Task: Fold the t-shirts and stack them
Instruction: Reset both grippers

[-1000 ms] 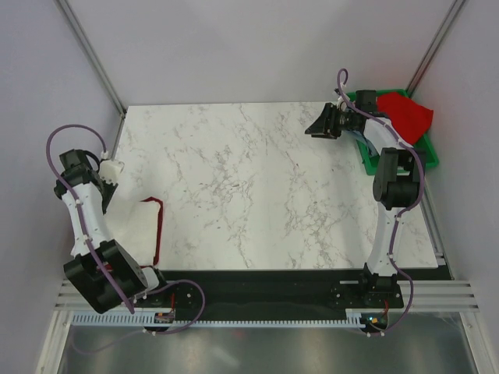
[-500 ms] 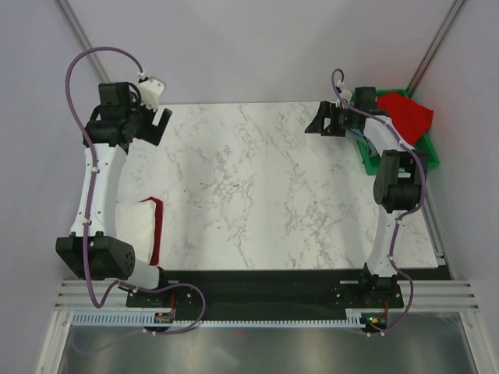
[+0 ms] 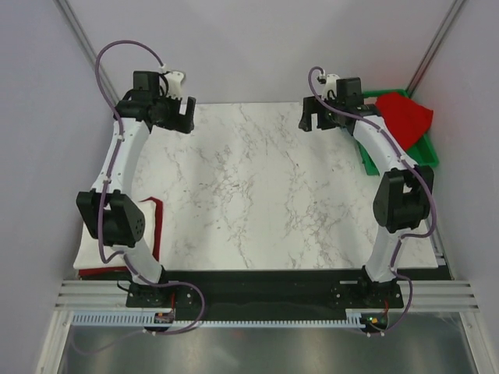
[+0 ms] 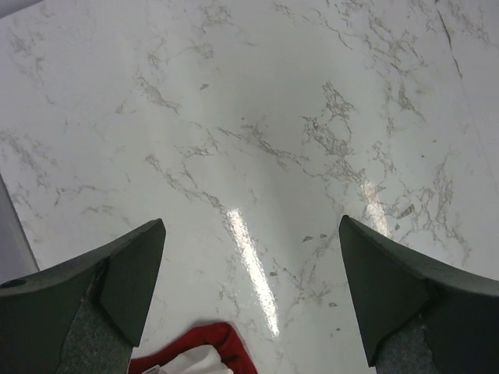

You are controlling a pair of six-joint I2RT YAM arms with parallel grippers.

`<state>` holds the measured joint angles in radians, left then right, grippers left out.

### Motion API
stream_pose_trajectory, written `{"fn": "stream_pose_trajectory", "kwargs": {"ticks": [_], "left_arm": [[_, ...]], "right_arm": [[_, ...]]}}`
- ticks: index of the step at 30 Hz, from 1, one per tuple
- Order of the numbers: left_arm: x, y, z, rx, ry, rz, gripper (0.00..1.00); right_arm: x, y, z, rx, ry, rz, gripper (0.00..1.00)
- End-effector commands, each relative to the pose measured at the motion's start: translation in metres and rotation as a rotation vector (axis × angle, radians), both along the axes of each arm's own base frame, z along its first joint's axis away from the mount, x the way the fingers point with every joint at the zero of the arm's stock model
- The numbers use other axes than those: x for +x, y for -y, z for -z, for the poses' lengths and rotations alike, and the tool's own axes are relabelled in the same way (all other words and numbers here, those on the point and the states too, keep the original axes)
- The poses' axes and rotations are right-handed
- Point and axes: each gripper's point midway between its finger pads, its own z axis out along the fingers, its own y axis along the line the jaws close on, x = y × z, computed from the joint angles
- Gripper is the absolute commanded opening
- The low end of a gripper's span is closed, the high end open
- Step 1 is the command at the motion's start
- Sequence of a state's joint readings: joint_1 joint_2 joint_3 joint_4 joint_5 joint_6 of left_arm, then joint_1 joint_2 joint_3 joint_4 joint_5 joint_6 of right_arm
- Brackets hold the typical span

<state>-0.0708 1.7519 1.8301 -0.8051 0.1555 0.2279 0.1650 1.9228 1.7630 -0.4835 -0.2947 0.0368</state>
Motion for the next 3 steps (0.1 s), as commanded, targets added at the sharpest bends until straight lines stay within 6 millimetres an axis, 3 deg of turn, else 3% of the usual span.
{"fn": "stream_pose_trajectory", "kwargs": {"ticks": [1, 3], "left_arm": [[0.0085, 0.019, -0.0291, -0.143, 0.062, -0.004, 1.0], [0.0113, 0.0262, -0.028, -0.196, 0.047, -0.01, 1.0]], "right_arm": [[-0.0085, 0.019, 0.0014, -0.063, -0.019, 0.042, 0.98], [-0.0092, 0.0212, -0.0037, -0.08, -0.017, 0.056, 0.98]]}}
